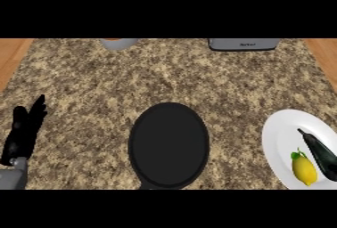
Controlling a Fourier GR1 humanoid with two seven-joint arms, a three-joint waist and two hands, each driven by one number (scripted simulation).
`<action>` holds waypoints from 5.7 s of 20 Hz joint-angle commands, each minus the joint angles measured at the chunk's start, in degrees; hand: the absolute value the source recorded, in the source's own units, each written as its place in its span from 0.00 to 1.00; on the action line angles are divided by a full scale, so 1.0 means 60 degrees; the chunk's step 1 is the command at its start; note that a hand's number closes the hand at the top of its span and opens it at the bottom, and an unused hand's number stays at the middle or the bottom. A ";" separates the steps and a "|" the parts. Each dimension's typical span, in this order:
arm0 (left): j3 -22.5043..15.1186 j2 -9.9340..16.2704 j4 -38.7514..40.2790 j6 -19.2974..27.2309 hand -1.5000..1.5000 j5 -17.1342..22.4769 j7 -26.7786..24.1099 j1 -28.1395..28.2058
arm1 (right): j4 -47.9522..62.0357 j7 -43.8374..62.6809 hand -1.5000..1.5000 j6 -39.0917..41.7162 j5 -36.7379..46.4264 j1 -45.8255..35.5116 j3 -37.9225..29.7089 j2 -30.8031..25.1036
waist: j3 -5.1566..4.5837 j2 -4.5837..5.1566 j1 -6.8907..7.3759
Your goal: Pick the lemon from the plate and place it in the pan
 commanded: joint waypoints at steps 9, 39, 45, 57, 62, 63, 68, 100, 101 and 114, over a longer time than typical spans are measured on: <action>0.0008 0.0025 0.0091 -0.0071 0.50 -0.0180 0.0235 -0.0242 | -0.2199 0.4488 0.00 0.1200 0.2594 0.0448 0.0481 -0.4091 | -0.0044 0.0074 0.0270; 0.1041 -0.0261 0.0141 -0.0962 0.50 -0.0622 0.0588 -0.0660 | -0.1506 0.8262 0.00 0.3796 0.7869 -0.1565 0.4536 -0.1795 | -0.0001 0.0036 0.0180; 0.1263 -0.0490 0.0035 -0.1365 0.50 -0.0645 0.0235 -0.0296 | -0.1330 0.8253 0.00 0.4318 0.8461 -0.1881 0.4331 -0.0878 | -0.0002 0.0034 0.0223; 0.1409 -0.1040 -0.0216 -0.1231 0.50 -0.1410 0.0066 -0.0052 | 0.0355 0.6484 0.00 0.4055 1.0095 -0.1816 0.3625 -0.0037 | 0.0000 0.0035 0.0234; 0.1399 -0.1174 -0.1085 -0.1262 0.50 -0.1572 0.0606 0.0435 | 0.0361 0.6313 0.00 0.4311 1.0359 -0.1562 0.3149 0.0062 | 0.0001 0.0026 0.0234; 0.1650 -0.1082 -0.0338 -0.1327 0.50 -0.1543 0.0096 0.0170 | 0.0077 0.6617 0.00 0.4394 1.0524 -0.1269 0.3348 0.0289 | -0.0001 0.0030 0.0208; 0.1711 -0.0952 -0.1186 -0.1682 0.50 -0.1464 0.1184 -0.0084 | 0.0950 0.5859 1.00 0.3939 1.1247 -0.1665 0.3382 0.0399 | 0.0002 0.0029 0.0231; 0.1904 -0.1348 -0.0304 -0.1431 0.50 -0.2030 0.0407 -0.0181 | -0.7481 0.3508 1.00 -0.1550 1.2362 0.3516 0.4527 0.2791 | -0.0011 0.0010 0.0031; 0.1945 -0.1351 -0.0312 -0.1559 0.50 -0.1904 0.0500 -0.0247 | -0.7350 0.2945 1.00 -0.1952 1.2119 0.4130 0.4407 0.2802 | -0.0003 0.0006 0.0037; 0.1661 -0.1830 -0.0193 -0.1247 0.50 -0.2273 0.0498 -0.0551 | -0.4525 0.6883 1.00 0.0071 1.3041 -0.1458 0.6619 0.5683 | -0.0005 0.0072 0.0328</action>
